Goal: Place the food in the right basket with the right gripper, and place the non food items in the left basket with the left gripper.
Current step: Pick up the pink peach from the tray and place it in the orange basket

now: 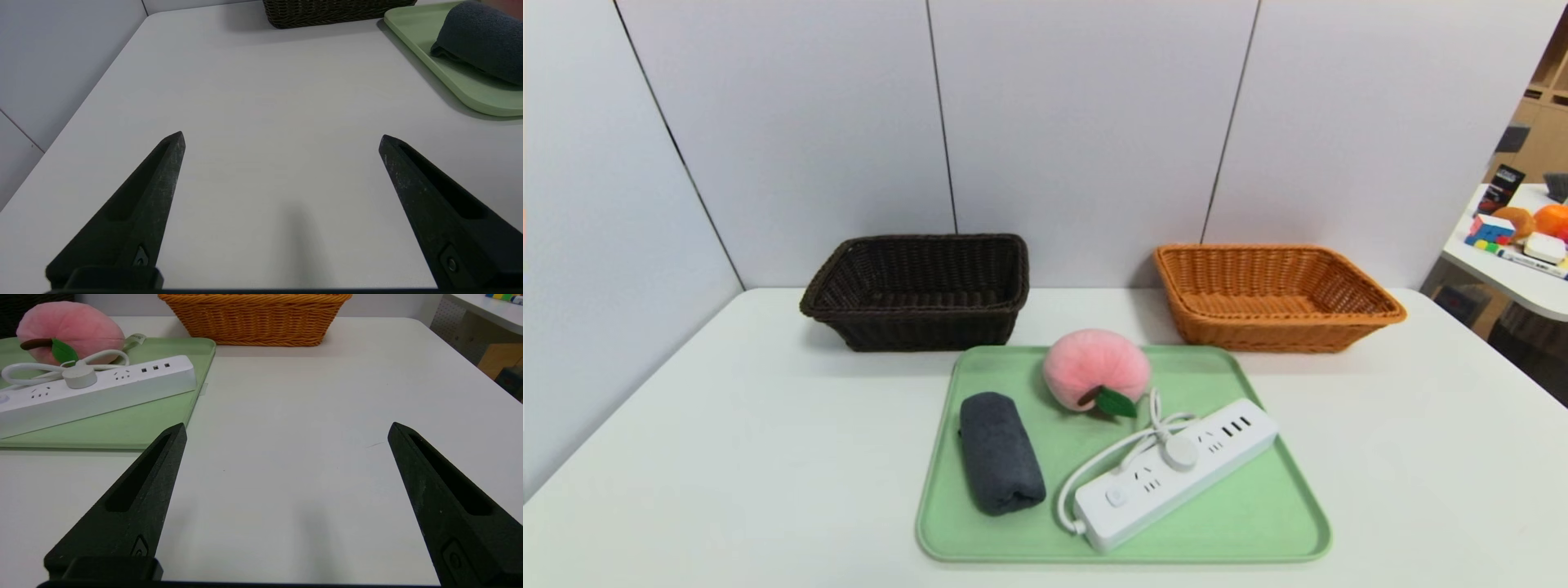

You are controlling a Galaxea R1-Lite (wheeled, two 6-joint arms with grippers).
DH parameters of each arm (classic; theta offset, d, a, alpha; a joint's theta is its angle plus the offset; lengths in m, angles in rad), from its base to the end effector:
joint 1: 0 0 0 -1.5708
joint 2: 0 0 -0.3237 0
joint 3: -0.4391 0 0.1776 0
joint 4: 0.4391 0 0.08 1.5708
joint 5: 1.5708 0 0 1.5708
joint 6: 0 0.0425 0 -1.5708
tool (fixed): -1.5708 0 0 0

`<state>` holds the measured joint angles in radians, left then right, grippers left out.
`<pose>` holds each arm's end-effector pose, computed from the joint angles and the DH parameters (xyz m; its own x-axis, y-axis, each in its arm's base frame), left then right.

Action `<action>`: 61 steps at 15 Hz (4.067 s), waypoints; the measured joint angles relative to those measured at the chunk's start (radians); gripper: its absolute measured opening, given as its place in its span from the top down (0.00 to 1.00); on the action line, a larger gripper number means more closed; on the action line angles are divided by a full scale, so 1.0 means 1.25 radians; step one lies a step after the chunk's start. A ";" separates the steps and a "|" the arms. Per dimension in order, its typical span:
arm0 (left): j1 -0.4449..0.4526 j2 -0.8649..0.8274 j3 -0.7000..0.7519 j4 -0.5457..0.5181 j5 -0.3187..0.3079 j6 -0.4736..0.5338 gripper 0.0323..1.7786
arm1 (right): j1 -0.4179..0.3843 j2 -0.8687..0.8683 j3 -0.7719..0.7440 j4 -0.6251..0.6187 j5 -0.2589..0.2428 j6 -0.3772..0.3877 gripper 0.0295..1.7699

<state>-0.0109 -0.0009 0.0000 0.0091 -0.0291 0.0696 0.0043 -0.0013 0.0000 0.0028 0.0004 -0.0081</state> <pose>-0.0405 -0.0008 0.0744 0.9992 -0.0400 -0.0082 0.0405 0.9968 0.0693 -0.0405 -0.0002 0.0751 1.0000 0.0047 -0.0015 -0.0047 1.0000 -0.0081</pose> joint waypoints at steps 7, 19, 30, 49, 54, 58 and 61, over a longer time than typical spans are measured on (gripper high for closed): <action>0.000 0.000 0.000 0.000 0.001 -0.007 0.05 | 0.000 0.000 0.000 -0.001 0.000 0.002 0.04; 0.001 0.186 -0.346 0.038 0.001 -0.003 0.05 | 0.010 0.229 -0.335 0.054 0.072 0.017 0.04; -0.037 0.813 -0.941 0.133 -0.014 0.041 0.05 | 0.169 0.935 -1.286 0.356 0.082 -0.004 0.04; -0.324 1.030 -0.897 0.163 0.142 -0.139 0.05 | 0.577 1.494 -1.562 0.708 -0.104 0.513 0.04; -0.342 1.043 -0.845 0.128 0.143 -0.146 0.05 | 0.581 1.543 -1.566 0.708 -0.101 0.672 0.04; -0.345 1.055 -0.790 0.045 0.143 -0.143 0.05 | 0.550 1.604 -1.566 0.725 -0.078 0.848 0.04; -0.348 1.059 -0.761 0.019 0.141 -0.142 0.05 | 0.511 1.641 -1.571 0.734 -0.007 0.967 0.04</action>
<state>-0.4464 1.3230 -0.9506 0.0326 0.1477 -0.1085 0.6426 2.0494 -1.9632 0.9202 -0.0085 1.2011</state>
